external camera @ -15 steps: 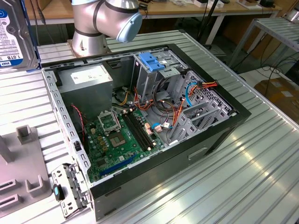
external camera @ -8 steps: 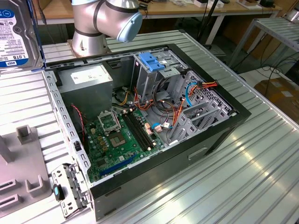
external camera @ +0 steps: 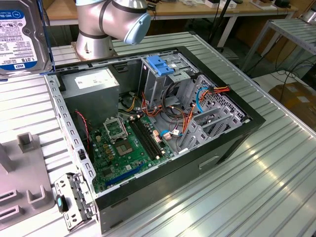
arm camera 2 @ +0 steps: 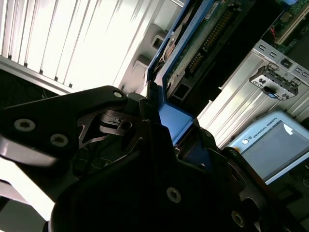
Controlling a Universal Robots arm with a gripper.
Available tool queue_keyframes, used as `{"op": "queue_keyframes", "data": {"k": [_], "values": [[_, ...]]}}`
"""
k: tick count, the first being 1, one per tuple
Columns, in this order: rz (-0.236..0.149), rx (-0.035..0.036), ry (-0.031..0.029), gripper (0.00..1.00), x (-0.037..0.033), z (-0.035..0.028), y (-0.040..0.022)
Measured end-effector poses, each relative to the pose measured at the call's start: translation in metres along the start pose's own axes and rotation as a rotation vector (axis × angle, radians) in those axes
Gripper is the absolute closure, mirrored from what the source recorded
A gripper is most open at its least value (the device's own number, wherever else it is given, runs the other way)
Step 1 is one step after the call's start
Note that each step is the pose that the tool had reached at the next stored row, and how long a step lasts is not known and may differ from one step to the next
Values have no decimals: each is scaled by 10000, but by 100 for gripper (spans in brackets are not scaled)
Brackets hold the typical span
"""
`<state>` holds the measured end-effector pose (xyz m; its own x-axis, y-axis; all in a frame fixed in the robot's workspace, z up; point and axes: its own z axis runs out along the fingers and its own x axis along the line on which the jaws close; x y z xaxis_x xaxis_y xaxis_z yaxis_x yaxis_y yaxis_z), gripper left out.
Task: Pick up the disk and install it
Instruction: 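Pick up the disk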
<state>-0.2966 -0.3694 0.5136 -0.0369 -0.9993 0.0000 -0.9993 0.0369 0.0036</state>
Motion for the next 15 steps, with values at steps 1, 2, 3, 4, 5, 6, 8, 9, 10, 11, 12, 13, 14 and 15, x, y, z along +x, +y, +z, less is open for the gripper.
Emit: {"op": "queue_keyframes", "data": {"k": [1, 2, 3, 4, 5, 6, 8, 9, 10, 11, 12, 13, 14, 15], "values": [[0, -1, 0, 63, 0, 0, -12], [0, 0, 0, 63, 0, 0, -20], [1, 0, 0, 63, 0, 0, -27], [0, 1, 0, 63, 1, 1, -34], [1, 0, 0, 63, 2, 1, -47], [1, 0, 0, 63, 1, 0, -59], [1, 0, 0, 63, 0, 0, -97], [1, 0, 0, 63, 0, 1, -113], [1, 0, 0, 63, 0, 0, -128], [1, 0, 0, 63, 0, 0, -148], [1, -1, 0, 63, 0, 0, -162], [1, -1, 1, 63, 0, 0, -178], [0, 0, 0, 63, 0, 0, -191], [1, -1, 1, 63, 0, 0, -204]]}}
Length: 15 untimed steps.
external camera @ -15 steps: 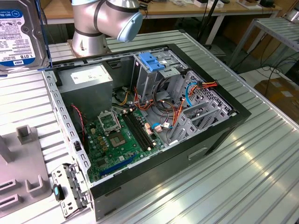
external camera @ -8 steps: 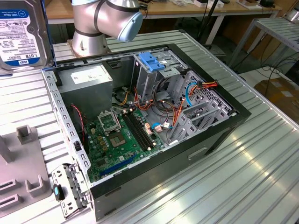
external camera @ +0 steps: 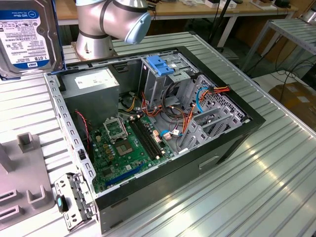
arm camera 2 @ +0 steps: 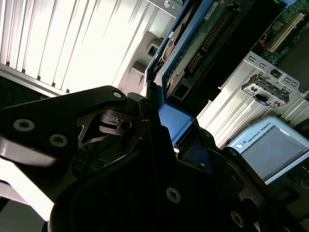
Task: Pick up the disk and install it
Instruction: 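Pick up the disk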
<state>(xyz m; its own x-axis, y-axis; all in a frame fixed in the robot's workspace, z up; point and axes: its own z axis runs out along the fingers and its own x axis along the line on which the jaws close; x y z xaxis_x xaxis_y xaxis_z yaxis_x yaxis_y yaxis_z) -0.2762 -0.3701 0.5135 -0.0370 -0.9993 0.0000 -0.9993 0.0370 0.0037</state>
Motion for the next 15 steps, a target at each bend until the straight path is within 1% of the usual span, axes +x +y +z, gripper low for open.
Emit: {"op": "queue_keyframes", "data": {"k": [1, 4, 9, 11, 15], "values": [[0, 0, 0, 63, 0, 0, -13], [0, 1, 0, 63, -1, 0, -81], [0, 0, -1, 63, 10, 0, -149], [0, 1, -1, 63, 37, 1, -172], [0, 0, -1, 63, 79, 1, -199]]}}
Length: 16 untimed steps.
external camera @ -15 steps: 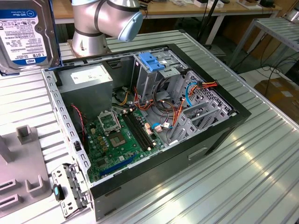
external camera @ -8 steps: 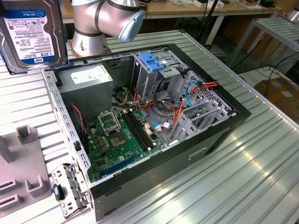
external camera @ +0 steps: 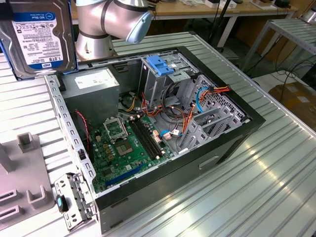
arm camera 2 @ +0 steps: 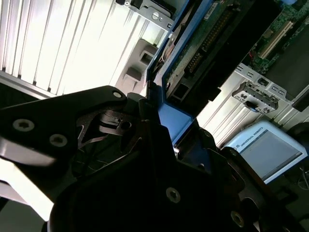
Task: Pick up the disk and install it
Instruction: 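Pick up the disk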
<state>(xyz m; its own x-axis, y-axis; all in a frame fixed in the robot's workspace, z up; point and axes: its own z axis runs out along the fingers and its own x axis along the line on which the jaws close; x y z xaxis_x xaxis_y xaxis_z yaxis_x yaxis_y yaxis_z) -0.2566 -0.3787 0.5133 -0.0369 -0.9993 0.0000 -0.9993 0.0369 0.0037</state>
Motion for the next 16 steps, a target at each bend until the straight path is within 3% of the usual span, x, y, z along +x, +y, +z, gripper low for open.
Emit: {"op": "queue_keyframes", "data": {"k": [3, 9, 13, 16], "values": [[2, 0, 0, 63, 34, 1, -9], [15, -12, 1, 63, 171, 12, -34], [16, -36, 2, 63, 217, 21, -114], [18, -48, 3, 63, 243, 29, -210]]}}
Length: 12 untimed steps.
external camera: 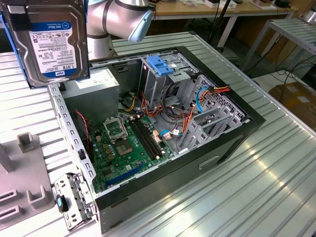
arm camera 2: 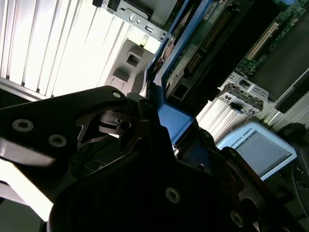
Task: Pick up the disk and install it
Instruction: 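Pick up the disk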
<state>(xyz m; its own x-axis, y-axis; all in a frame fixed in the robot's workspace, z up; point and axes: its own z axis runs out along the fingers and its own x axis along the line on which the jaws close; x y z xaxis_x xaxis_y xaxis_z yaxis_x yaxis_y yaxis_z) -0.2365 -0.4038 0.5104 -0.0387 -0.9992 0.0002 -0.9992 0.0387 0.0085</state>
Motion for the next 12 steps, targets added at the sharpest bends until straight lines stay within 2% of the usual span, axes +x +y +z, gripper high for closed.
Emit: {"op": "queue_keyframes", "data": {"k": [5, 8, 12], "values": [[-1, -4, 0, 63, 7, 7, -165], [0, -4, 0, 63, 3, 13, -331], [0, -3, 0, 63, -2, 18, -522]]}}
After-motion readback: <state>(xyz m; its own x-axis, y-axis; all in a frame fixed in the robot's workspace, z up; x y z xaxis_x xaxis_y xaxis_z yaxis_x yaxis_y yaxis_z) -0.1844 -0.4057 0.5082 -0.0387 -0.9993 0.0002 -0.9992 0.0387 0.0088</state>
